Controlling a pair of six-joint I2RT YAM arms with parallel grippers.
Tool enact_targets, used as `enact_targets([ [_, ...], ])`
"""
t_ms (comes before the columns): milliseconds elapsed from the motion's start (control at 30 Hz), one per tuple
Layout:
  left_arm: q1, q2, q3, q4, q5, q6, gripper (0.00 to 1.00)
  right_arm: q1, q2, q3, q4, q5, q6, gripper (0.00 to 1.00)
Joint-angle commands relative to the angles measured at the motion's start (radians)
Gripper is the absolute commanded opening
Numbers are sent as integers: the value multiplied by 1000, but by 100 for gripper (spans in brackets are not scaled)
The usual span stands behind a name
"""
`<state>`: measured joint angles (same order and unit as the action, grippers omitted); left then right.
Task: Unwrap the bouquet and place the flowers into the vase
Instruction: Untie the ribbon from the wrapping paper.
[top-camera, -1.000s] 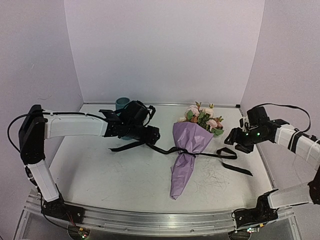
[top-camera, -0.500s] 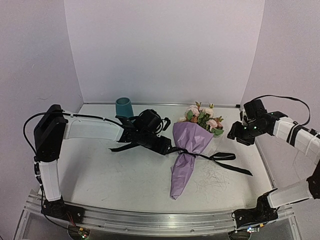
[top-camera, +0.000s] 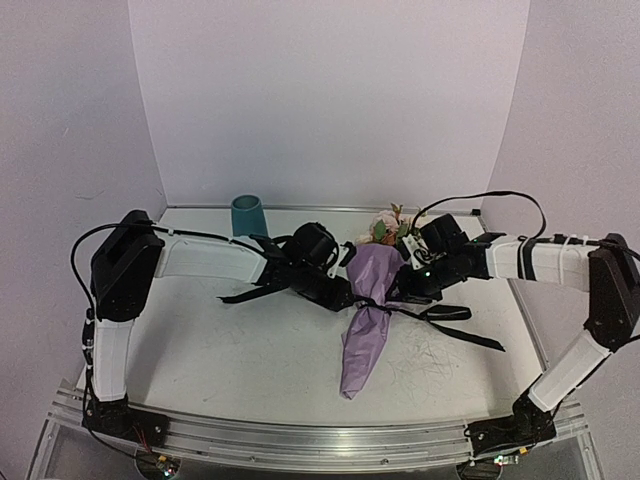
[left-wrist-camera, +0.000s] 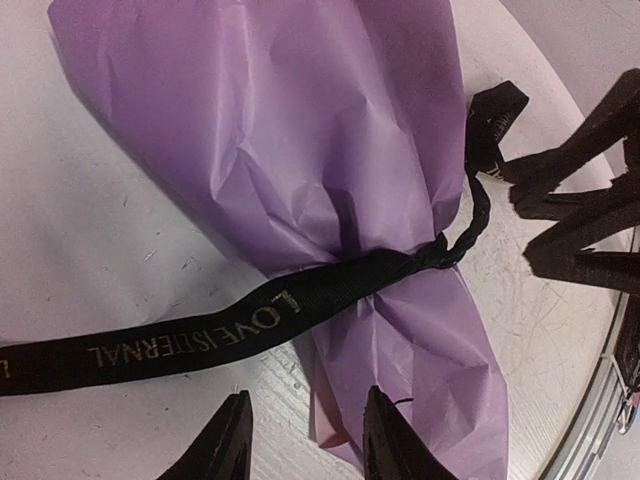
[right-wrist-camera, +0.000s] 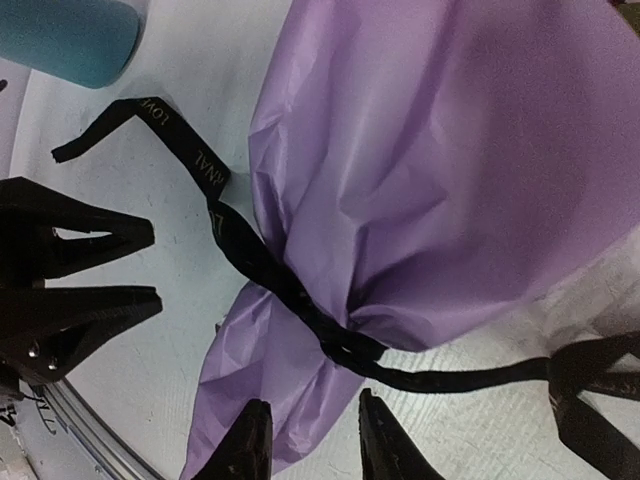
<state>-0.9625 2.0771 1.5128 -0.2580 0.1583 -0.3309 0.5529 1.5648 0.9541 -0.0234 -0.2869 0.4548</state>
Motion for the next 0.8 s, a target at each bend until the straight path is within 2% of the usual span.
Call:
enact_targets([
  [0,-5,39,66,32,58,25,38,9,73,80,43,-41,-51,31],
  [433,-5,131,165,34,68,44,31,11,173,112,40,-35,-87,23],
  [767,-5,183,218,34,83,58,31,12,183,74,38,-43,-96,25],
])
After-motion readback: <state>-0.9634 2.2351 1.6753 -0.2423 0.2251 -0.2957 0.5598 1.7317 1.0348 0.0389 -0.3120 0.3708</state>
